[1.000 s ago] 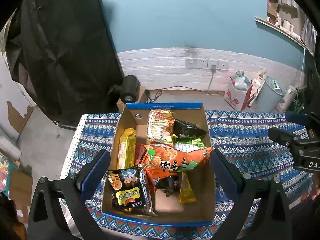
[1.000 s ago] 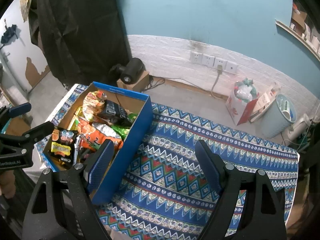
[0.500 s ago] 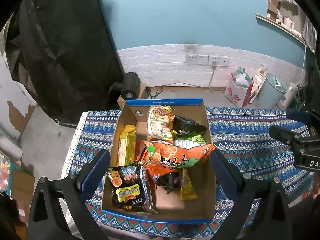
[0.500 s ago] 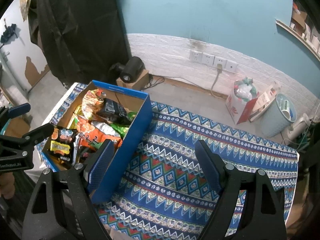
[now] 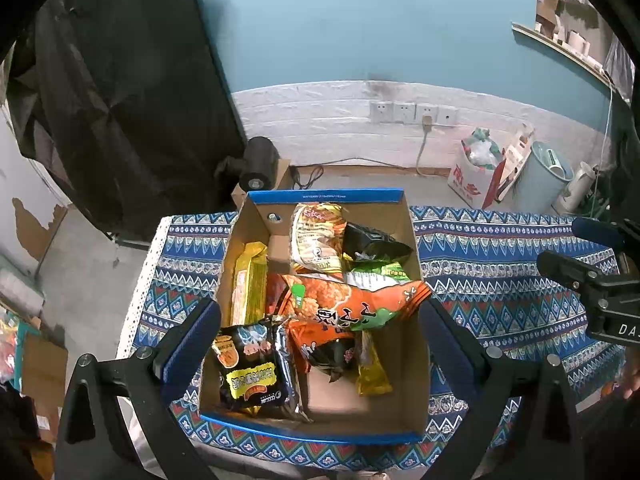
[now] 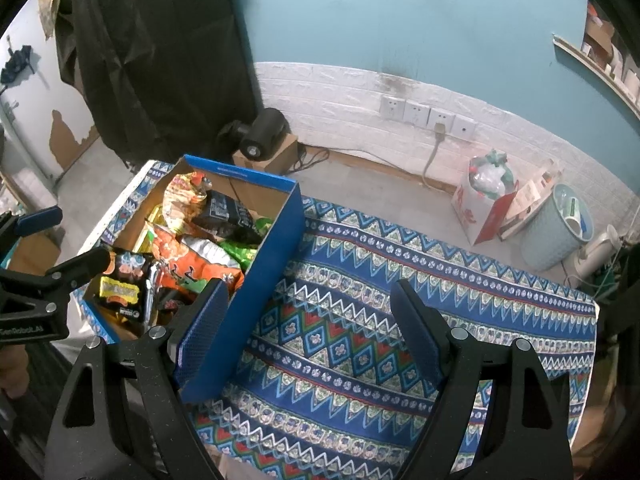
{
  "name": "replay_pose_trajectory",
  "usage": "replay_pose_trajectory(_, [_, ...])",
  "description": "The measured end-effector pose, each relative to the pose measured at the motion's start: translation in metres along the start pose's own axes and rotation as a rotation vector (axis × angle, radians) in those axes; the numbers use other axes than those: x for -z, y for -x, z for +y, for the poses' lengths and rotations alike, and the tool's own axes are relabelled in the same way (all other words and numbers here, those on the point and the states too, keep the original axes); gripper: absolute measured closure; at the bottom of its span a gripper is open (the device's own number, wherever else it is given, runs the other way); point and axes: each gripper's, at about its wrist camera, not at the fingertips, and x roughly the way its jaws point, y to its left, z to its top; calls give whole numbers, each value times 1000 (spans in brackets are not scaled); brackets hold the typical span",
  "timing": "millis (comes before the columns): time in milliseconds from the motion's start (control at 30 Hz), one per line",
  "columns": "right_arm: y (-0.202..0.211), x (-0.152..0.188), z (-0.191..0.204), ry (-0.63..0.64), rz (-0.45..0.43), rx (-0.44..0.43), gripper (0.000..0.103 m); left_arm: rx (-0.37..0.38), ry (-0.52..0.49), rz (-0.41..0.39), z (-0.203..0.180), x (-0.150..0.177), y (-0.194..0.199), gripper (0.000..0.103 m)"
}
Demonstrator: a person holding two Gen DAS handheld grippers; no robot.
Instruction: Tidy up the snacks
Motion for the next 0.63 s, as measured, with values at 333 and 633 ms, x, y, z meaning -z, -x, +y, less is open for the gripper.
replay_pose_trajectory(333, [0,0,0,-1,0,1,21,-5,-2,-4,0,0,0,3])
replay_pose_trajectory(633, [-1,0,0,-2,3,3,21,4,-8,-12,-1,0,1,3])
